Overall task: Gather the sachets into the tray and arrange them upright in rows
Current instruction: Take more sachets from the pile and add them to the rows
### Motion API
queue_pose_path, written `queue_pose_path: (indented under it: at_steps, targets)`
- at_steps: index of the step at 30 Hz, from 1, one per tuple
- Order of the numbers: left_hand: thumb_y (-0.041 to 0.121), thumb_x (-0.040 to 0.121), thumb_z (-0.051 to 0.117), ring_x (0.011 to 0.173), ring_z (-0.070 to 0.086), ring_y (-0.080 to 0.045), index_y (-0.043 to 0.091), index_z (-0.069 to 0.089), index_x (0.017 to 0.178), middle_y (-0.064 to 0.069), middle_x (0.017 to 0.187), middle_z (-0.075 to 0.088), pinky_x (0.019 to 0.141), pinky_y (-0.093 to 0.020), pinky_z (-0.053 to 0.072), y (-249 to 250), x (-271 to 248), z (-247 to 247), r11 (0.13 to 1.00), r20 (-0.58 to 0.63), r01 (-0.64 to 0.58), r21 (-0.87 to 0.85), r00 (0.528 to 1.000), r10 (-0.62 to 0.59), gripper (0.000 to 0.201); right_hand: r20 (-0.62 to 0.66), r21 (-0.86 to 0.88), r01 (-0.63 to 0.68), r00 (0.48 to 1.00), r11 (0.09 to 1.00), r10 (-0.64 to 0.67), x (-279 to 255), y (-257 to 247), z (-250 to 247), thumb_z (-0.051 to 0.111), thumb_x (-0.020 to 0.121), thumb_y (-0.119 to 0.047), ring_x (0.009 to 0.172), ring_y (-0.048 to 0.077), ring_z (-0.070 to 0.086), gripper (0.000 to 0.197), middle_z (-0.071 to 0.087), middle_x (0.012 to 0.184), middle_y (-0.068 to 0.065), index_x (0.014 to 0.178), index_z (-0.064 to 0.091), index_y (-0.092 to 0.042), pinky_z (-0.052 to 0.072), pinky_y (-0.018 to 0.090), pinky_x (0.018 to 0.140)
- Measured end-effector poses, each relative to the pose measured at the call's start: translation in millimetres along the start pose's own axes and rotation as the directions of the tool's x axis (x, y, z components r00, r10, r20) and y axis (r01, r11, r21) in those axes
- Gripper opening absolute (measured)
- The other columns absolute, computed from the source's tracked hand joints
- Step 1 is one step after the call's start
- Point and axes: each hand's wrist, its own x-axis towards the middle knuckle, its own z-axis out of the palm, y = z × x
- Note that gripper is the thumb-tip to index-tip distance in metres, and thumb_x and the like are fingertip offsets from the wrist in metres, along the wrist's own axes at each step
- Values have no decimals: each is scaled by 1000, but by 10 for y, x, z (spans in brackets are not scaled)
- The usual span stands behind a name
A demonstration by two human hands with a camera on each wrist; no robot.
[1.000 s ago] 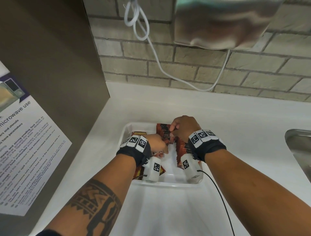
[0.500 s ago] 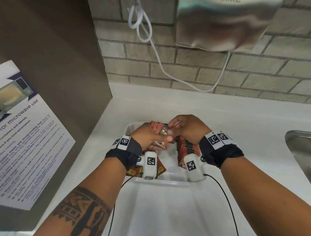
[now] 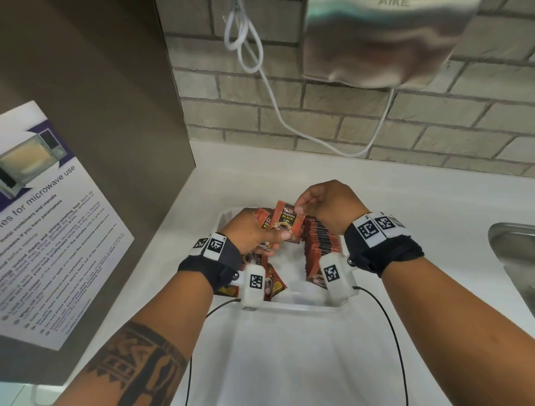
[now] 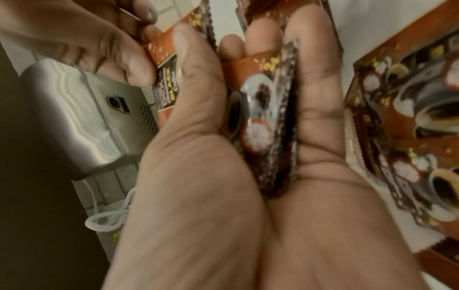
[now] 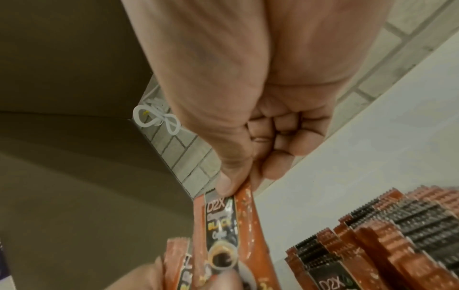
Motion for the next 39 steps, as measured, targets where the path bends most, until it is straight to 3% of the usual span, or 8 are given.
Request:
queue_pose_path:
  at_steps: [4, 7, 10, 12, 18, 28, 33, 39]
  targets:
    - [43, 86, 76, 78, 73, -25, 7, 73, 100, -12, 89, 77, 83, -49, 61, -6, 9, -164, 930, -14, 219, 296, 974, -225, 39, -24, -87, -9, 1000, 996, 7, 22, 49, -14, 74, 87, -25, 79, -1, 59, 3, 69, 81, -14, 85, 76, -24, 40, 14, 63]
    - [47, 88, 70, 94, 70, -25, 7, 73, 102, -8, 96, 76, 95, -41, 53, 1, 41, -198, 765, -15, 241, 597, 957, -290, 43, -18, -192, -20, 1000, 981, 17, 62, 116, 36, 74, 85, -27, 80, 3, 58, 4, 68, 85, -14, 82, 77, -28, 37, 15, 61]
    - [61, 73, 69, 98, 67, -23, 14, 73, 104, -5, 100, 73, 97, -42, 51, -18, 133, -89, 670, 3, 229, 707, 946, -325, 57, 6, -259, -84, 996, 962, 89, 144, 166, 144, 74, 81, -28, 85, 11, 63, 10, 68, 82, -14, 73, 75, -34, 48, 26, 72]
    - [65, 64, 67, 93, 69, -21, 20, 75, 101, 0, 94, 76, 95, -42, 53, -27, 194, 26, 669, 60, 211, 713, 932, -358, 59, 28, -308, -130, 989, 942, 145, 192, 188, 230, 73, 80, -26, 84, 12, 64, 15, 69, 79, -14, 69, 73, -35, 52, 31, 83]
    - [47, 87, 66, 77, 62, -18, 12, 75, 97, -2, 90, 74, 74, -28, 48, -77, 406, 270, 621, 91, 175, 764, 924, -372, 37, 0, -366, -186, 980, 912, 200, 265, 222, 393, 70, 77, -25, 92, 18, 64, 14, 71, 84, -12, 69, 76, -34, 54, 39, 89]
    - [43, 92, 64, 69, 60, -13, 9, 75, 95, 5, 77, 73, 69, -25, 47, -114, 606, 293, 661, 120, 197, 724, 908, -402, 35, 36, -452, -168, 978, 876, 207, 371, 226, 414, 69, 80, -20, 102, 13, 60, 17, 70, 92, -17, 73, 74, -34, 46, 38, 99]
    - [46, 90, 65, 81, 65, -19, 9, 75, 106, -4, 97, 77, 84, -32, 54, -125, 622, 285, 653, 113, 202, 730, 907, -406, 41, 43, -427, -154, 981, 891, 190, 393, 265, 410, 68, 83, -20, 101, 10, 61, 19, 68, 89, -18, 71, 70, -34, 41, 34, 98]
    - [47, 91, 64, 81, 62, -15, 13, 72, 114, 4, 88, 71, 70, -25, 47, -102, 594, 313, 639, 115, 185, 747, 910, -398, 42, 51, -423, -149, 981, 894, 187, 391, 273, 400, 72, 83, -23, 102, 10, 60, 16, 62, 85, -19, 73, 66, -34, 40, 35, 99]
